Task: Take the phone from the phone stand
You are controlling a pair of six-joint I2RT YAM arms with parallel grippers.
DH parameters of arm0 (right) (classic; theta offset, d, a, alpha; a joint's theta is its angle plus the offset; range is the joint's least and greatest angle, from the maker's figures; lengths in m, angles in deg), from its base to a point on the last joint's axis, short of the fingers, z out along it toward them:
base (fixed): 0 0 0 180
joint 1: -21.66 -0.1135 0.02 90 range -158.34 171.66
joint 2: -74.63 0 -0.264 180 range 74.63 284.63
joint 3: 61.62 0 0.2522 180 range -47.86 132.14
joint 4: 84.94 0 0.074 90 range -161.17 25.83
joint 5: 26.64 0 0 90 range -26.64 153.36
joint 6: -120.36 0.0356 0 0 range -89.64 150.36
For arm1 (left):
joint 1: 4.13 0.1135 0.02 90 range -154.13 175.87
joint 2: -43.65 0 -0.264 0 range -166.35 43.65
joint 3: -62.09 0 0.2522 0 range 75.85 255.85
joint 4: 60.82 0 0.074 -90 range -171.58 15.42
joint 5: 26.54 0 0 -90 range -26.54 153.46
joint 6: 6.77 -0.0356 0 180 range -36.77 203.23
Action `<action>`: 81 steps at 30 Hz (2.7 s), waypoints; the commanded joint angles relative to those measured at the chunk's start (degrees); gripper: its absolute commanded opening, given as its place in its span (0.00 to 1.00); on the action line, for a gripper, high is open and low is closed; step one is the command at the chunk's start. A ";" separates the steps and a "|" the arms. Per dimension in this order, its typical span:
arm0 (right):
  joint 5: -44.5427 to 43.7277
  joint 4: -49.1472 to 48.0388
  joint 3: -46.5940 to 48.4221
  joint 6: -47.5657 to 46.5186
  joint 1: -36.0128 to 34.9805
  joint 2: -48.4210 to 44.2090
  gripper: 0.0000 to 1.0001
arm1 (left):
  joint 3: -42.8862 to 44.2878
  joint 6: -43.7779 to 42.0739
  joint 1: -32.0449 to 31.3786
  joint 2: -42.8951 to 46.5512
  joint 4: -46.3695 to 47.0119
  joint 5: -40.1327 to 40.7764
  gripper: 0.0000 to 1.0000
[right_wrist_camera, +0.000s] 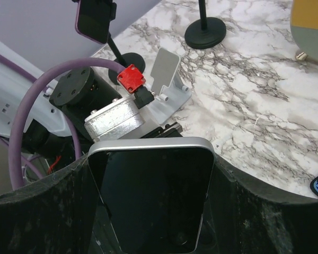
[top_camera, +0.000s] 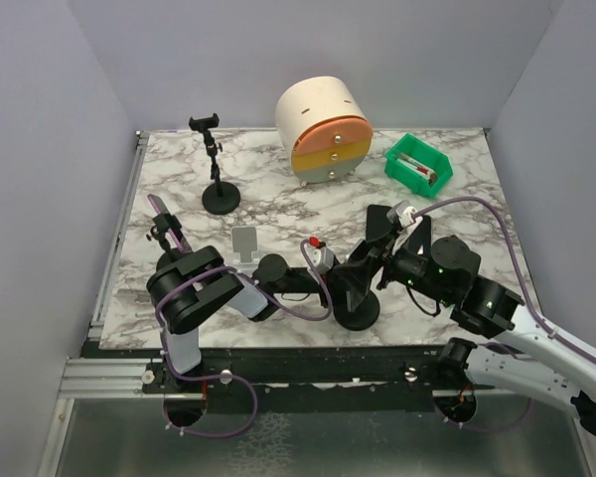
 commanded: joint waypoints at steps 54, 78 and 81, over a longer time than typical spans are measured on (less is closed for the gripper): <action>-36.05 -0.11 11.23 3.59 -2.41 16.89 0.00 | 1.47 -2.00 -7.02 41.98 -61.11 48.59 0.99; -40.31 3.88 13.12 7.49 -2.41 19.34 0.00 | 3.03 7.02 -9.85 40.75 -66.28 63.25 0.95; -40.26 4.40 13.59 7.94 -2.41 19.84 0.00 | 6.04 6.13 -10.36 38.80 -68.60 63.60 0.88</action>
